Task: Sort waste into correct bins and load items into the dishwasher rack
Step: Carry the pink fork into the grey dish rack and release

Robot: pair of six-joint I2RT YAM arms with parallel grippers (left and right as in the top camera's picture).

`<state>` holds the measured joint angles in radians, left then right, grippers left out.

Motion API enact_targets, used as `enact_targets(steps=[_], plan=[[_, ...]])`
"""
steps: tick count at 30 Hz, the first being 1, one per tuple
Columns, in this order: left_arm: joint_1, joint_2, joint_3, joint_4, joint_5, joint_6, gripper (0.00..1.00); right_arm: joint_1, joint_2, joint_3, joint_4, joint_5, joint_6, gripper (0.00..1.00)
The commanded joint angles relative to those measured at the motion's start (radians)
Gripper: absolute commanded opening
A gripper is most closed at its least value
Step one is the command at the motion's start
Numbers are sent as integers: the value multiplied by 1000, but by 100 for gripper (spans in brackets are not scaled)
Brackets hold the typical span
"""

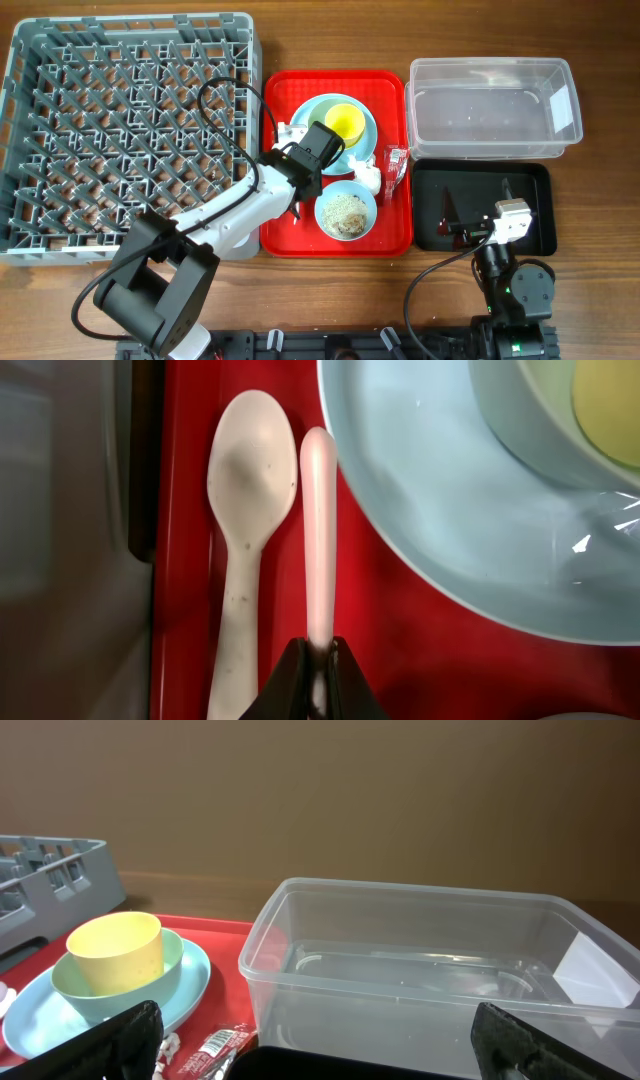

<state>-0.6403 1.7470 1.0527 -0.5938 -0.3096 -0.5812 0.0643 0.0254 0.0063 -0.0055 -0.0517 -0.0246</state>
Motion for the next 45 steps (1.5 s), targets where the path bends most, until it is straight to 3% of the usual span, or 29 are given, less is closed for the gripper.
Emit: enact_targets(steps=[1,7,11,13,14,16,21,24,27,30,33,45], plan=[[1,-15,-6,-16,6,1,4,5,-1,1,5,-2,1,100],[1,-113,27,-50,5,3,4,5,-1,1,5,-2,1,100],[5,-253,57,-34,-4,140,4,5,-1,1,5,-2,1,100],[15,-320,57,-15,-63,227,4,5,-1,1,5,-2,1,100],[29,-356,57,-8,-164,273,4,5,-1,1,5,-2,1,100],[53,-366,57,-7,-270,287,4,5,-1,1,5,-2,1,100],[161,-350,56,-9,-301,298,4,5,-1,1,5,-2,1,100],[229,-338,56,1,-240,320,4,5,-1,1,5,-2,1,100],[304,-323,56,33,-47,446,4,5,-1,1,5,-2,1,99],[339,-292,56,63,50,554,4,5,-1,1,5,-2,1,100],[357,-261,56,77,117,575,4,5,-1,1,5,-2,1,99],[365,-98,56,102,118,568,4,5,-1,1,5,-2,1,100]])
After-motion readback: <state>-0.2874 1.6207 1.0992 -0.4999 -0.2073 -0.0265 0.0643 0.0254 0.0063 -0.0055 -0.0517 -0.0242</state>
